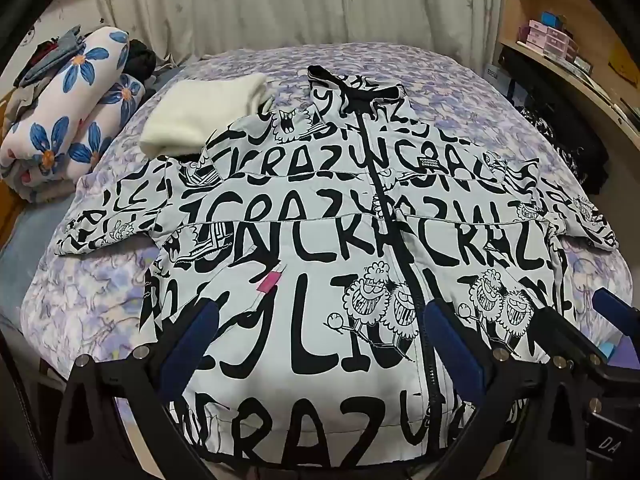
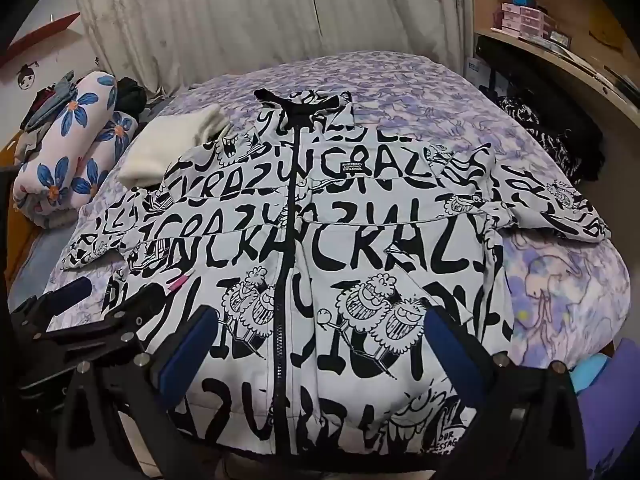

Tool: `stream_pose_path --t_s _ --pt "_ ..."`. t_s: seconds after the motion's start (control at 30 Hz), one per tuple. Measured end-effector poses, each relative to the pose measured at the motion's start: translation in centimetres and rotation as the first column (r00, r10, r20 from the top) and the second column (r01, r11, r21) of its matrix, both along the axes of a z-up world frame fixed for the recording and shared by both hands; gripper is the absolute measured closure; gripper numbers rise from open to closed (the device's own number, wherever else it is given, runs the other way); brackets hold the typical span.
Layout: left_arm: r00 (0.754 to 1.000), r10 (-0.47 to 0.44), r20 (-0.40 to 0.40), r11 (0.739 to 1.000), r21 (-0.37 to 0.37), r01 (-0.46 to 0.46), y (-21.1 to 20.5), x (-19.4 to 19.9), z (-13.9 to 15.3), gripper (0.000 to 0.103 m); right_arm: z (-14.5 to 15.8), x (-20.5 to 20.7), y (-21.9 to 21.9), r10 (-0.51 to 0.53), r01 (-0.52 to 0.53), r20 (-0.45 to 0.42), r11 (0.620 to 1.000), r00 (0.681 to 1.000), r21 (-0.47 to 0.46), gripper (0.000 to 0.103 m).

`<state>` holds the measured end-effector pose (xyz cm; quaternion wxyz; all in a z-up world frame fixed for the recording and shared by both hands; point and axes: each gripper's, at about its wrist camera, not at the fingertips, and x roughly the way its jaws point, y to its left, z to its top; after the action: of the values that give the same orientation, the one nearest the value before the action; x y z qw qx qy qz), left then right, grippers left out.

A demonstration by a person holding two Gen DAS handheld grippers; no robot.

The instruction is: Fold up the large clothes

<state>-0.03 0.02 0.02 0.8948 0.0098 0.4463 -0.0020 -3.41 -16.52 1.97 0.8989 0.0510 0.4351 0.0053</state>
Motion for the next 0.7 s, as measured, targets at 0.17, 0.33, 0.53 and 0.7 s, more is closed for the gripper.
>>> stream_pose_path --t_s 0.17,0.33,0.53,0.7 --pt "1.0 0.003 -0.022 1.0 -0.006 -0.004 -0.01 0.22 -0.19 0.001 0.0 -0.19 -0.22 0.002 -0.002 0.009 1.0 1.0 0.006 0.0" --pt "1.0 -0.004 -0.027 0.999 -0.032 0.003 -0.59 0.34 -0.03 0.002 0.18 -0.1 -0.74 -0.003 0.003 0.011 1.0 1.0 0.015 0.0" --pt "0.999 -0.019 -0.042 0.998 -0.062 0.017 -0.71 0.19 -0.23 0.003 0.48 -0.01 -0.91 -0.001 0.0 0.019 1.0 1.0 0.021 0.0" --pt "0.999 -0.021 -0.041 0.998 -0.058 0.019 -0.66 0.29 -0.23 0.004 0.04 -0.58 -0.93 -0.002 0.001 0.028 0.999 1.0 0.037 0.0"
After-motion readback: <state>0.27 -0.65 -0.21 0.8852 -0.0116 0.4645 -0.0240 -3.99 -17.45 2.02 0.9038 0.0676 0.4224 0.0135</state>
